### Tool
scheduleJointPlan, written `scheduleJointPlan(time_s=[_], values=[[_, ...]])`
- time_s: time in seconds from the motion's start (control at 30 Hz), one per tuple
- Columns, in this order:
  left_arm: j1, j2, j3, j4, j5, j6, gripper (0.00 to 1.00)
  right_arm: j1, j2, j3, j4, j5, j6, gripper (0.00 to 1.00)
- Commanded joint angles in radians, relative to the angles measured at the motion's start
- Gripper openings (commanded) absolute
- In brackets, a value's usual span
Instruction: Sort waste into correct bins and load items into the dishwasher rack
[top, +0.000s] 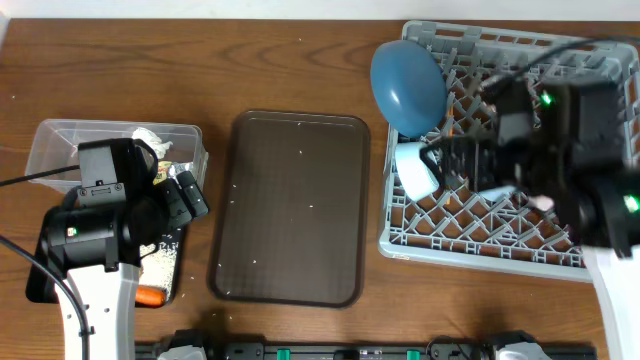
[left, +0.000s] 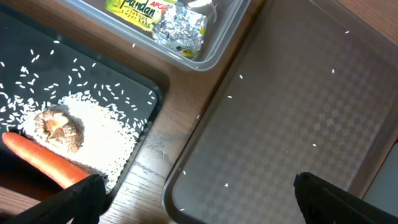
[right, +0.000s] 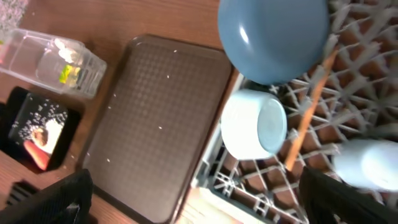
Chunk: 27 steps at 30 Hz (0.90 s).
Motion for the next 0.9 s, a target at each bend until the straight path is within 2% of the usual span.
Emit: scheduleJointPlan(time_s=[0.0,0.23,0.33,0.6,0.87], values=[[0.004,0.0,0.01,-0.003,-0.012,0.006,0.98,-0.008,-0.089,0.005,-0.021,0.122,-0.042,0.99],[0.004,0.0,0.01,-0.003,-0.012,0.006,0.98,-0.009,-0.276,-0.021,-0.017,0.325,-0.163,0.99],[0.004,0.0,0.01,-0.003,-0.012,0.006,0.98,-0.033,-0.358,-0.097,0.059,0.373,-0.169,0.99],[0.004,0.0,0.01,-0.003,-0.012,0.006,0.98,-0.172,-0.678,-0.605,0.485,0.318,-0.175,0.99],[0.004,0.0,0.01,-0.003,-0.012,0.006,0.98,-0.185,-0.954,-0.995,0.68,0.314,-0.174,0.99]])
